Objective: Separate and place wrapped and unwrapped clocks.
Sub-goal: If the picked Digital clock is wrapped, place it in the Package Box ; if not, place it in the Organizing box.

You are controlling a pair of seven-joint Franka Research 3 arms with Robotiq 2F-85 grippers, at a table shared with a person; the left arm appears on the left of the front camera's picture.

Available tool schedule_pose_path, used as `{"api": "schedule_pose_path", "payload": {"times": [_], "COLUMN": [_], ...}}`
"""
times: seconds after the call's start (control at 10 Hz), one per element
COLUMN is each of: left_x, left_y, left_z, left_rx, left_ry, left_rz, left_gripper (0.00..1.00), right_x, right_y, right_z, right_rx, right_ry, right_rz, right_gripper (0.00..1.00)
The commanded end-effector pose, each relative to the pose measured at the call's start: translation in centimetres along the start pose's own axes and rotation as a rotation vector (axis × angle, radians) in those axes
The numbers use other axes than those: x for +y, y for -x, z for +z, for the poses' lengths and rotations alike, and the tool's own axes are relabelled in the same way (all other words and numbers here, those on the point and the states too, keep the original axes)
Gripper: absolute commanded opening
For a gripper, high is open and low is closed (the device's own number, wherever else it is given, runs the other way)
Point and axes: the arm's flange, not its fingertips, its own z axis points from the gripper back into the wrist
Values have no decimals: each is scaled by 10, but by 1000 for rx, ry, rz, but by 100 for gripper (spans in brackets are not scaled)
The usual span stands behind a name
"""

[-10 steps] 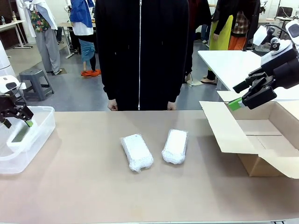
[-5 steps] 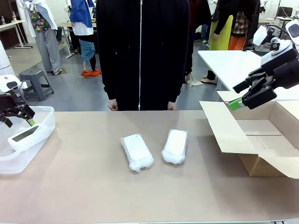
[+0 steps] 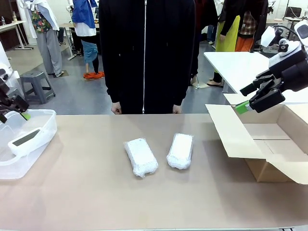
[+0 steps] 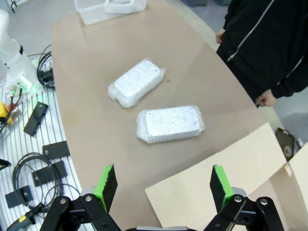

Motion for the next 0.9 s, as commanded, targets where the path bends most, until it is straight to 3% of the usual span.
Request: {"api": "schedule_pose_path", "payload": {"times": [0.0, 0.2, 0.4, 0.8], "left_x": [-10, -16, -27, -33], "left_y": [36, 60, 75, 68], "left_z": [42, 96, 135, 152], "left_rx": [-87, -172, -206, -157], "left_ry": [-7, 26, -60, -68], "left_rz": [-20, 36, 19, -52], "left_gripper": [100, 100, 100, 100], "right_x": [-1, -1, -1, -1], "right_y": [1, 1, 1, 1], "right_z": [-1, -1, -1, -1], "right_rx": [-19, -19, -19, -19], "right_ry": [-22, -22, -22, -22], "right_rz": [3, 3, 3, 3], "right_gripper": [100, 100, 100, 100]}}
